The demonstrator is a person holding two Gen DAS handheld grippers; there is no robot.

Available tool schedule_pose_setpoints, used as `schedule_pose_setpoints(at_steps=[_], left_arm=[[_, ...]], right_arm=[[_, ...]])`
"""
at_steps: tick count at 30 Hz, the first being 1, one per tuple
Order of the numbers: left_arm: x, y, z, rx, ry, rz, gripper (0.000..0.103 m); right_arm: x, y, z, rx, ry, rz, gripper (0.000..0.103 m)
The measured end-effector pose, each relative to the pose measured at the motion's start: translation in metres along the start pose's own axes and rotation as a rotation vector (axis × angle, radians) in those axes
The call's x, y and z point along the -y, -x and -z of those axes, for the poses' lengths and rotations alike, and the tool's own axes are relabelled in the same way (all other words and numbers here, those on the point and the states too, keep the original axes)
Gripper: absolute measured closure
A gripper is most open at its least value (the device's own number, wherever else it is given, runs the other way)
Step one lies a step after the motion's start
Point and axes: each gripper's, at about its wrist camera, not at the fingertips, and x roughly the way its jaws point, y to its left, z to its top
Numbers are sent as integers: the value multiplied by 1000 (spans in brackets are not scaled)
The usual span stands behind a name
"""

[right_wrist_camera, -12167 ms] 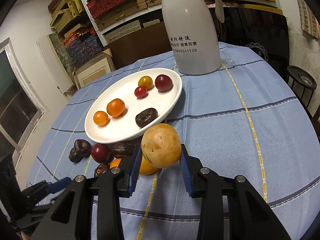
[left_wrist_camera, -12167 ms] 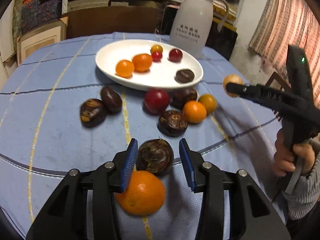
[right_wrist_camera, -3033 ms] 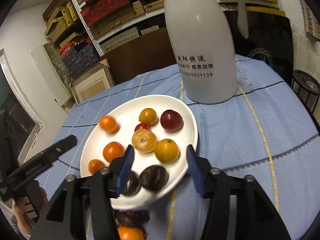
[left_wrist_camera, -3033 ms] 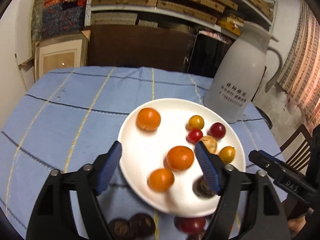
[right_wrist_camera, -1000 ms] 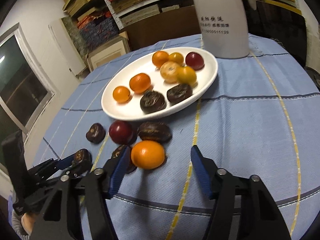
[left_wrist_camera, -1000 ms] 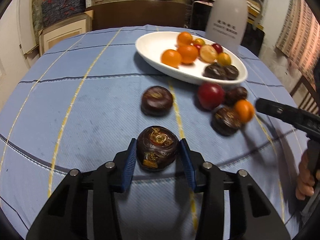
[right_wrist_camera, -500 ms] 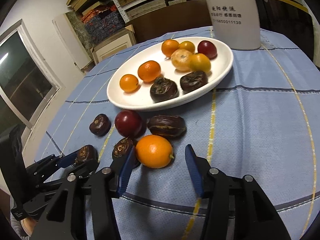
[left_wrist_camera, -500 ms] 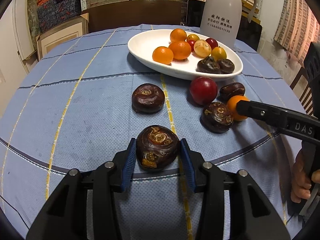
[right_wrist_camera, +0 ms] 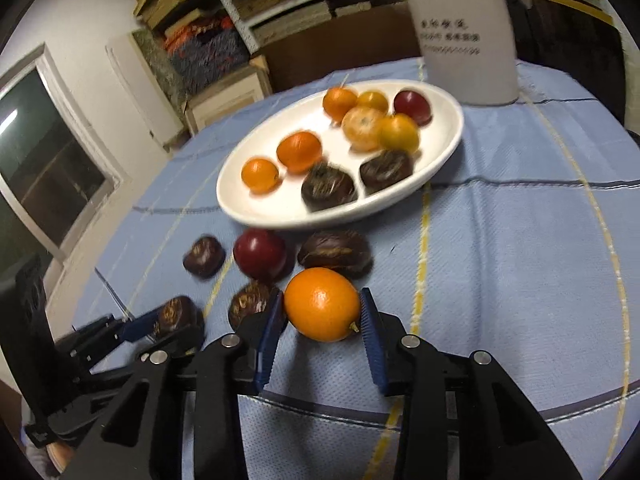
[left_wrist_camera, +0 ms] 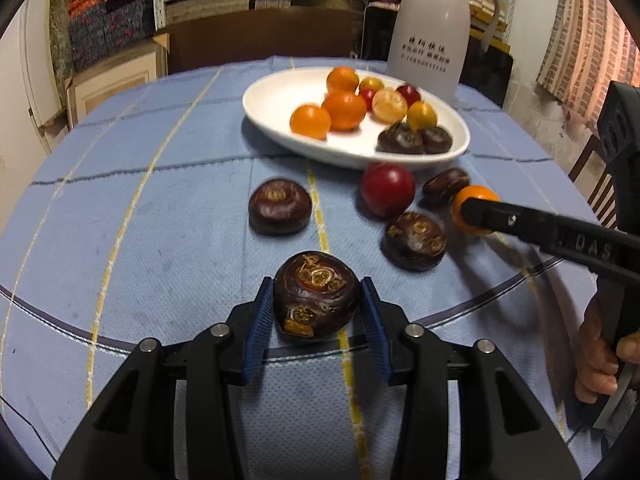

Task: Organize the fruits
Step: 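Place the water chestnut on the plate with the left tool while the right tool places the orange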

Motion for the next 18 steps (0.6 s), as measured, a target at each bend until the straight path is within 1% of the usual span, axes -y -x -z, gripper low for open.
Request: schedule_pose_setpoints(at_steps=[2,4,7,10,14,18], left_arm=[[-1,8,-1,32,4,-4,61],[-3,13,-3,48,18,4,61],[-8,18,-9,63,47,16,61],[-13,21,-23,85,71,19,61],[-20,19,-57,95,89,19,61],[-23,4,-103,97,82,8,61]], right_arm=[[4,11,-4,37,-19,-4,64],[9,19,-7,64,-39,-3,64],[17,25,-11,84,-65,-4,64],[22,28,-14,101,-75,0,64],[25,33,-20,124,-89,7,64],[22,28,-45,125,-83,22,64]])
